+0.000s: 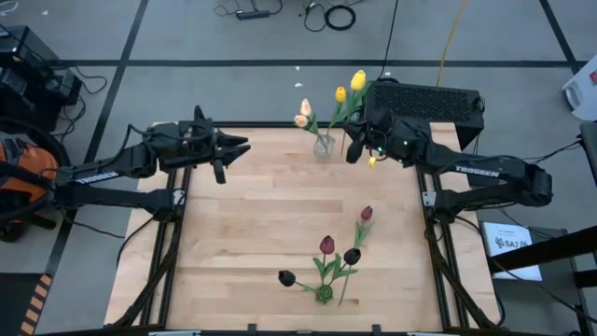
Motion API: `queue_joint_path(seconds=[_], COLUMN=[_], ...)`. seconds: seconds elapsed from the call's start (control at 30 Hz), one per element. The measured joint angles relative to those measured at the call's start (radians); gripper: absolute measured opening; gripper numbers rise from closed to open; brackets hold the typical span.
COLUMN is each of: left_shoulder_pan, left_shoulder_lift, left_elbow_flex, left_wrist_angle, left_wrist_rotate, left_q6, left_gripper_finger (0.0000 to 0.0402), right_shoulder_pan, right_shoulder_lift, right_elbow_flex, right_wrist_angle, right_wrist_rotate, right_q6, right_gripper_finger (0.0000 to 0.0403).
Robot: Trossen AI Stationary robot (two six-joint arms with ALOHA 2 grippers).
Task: Sort flowers into vase by color
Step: Put the yellow tulip into the transparent flower vase
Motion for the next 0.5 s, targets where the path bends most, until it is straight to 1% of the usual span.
queue_joint_path(seconds=[0.1,0.27,0.43,0.5], left_shoulder_pan=[0.0,0.0,0.0,0.0], left_shoulder_lift=[0.0,0.0,0.0,0.0], left_elbow_flex=[0.0,0.0,0.0,0.0], left_wrist_angle=[-0.006,-0.051,-0.115,-0.126], left_wrist_rotate=[-0.001,-0.002,0.011,0.029], left_q6=[0.0,0.001,-0.005,-0.006], left_gripper_finger=[0.0123,0.0123,0.0123,0.0123], right_shoulder_pan=[-0.032,-0.087,-0.122,-0.132], right_shoulder_lift=[0.032,0.103,0.158,0.181], right_elbow_flex=[0.0,0.0,0.0,0.0], right_wrist_angle=[0.039,0.164,0.271,0.308], right_wrist_rotate=[-0.014,-0.13,-0.136,-0.156], right_q6=[0.009,0.01,0.01,0.002], right_gripper_finger=[0.0,0.0,0.0,0.0])
